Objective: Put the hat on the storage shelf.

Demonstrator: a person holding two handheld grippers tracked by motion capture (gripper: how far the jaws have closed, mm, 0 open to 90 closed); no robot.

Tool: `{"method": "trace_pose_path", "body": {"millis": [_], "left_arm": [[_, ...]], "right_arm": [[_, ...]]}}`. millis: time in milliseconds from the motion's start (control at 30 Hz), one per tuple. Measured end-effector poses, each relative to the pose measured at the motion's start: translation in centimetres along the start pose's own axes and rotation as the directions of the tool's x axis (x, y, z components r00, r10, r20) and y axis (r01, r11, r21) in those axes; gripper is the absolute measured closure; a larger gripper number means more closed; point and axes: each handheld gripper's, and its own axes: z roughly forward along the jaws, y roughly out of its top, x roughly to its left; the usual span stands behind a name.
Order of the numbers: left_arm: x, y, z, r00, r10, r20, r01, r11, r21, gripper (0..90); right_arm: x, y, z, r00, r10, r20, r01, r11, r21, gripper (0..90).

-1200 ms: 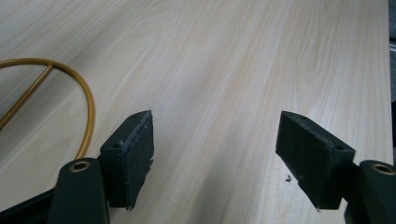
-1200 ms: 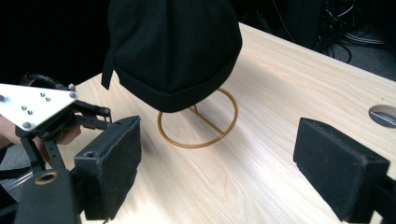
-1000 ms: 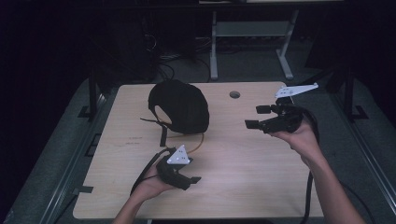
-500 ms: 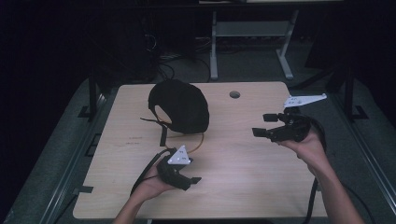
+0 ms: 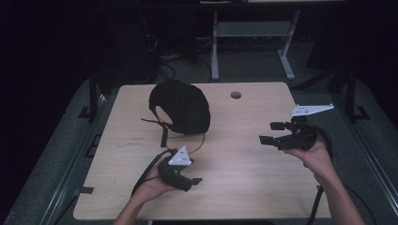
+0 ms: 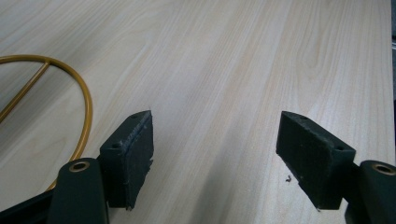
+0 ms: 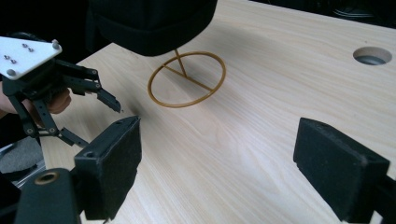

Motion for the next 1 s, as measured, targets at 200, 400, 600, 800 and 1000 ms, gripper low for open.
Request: {"method": "trace_pose_path", "body": {"millis": [200, 400, 600, 800, 1000], "left_arm": [[0.0, 0.0, 0.1, 1.0000, 0.001, 0.003, -0.001, 1.0000, 0.002, 27.4], [-0.1, 0.0, 0.1, 1.0000, 0.005, 0.003, -0.005, 1.0000, 0.007, 27.4], [-0.1, 0.0, 0.1, 1.0000, 0.007, 0.005, -0.007, 0.9999, 0.009, 27.3], [-0.2, 0.0, 0.2, 1.0000, 0.003, 0.009, -0.003, 1.0000, 0.007, 27.3], [-0.2, 0.0, 0.3, 0.9999, 0.008, 0.013, -0.008, 0.9999, 0.008, 27.4]], "right_arm": [[-0.4, -1.6, -0.1, 0.9997, 0.023, 0.009, -0.023, 1.000, 0.017, 14.9], [-0.4, -2.2, -0.2, 0.9995, 0.027, 0.015, -0.028, 0.999, 0.020, 14.9], [-0.4, -2.9, -0.4, 0.9995, 0.027, 0.015, -0.028, 0.999, 0.023, 14.9], [-0.1, -3.9, -0.5, 0.9992, 0.035, 0.021, -0.036, 0.999, 0.037, 14.9], [0.5, -4.5, -0.8, 0.9995, 0.023, 0.024, -0.024, 0.999, 0.029, 14.9]]}}
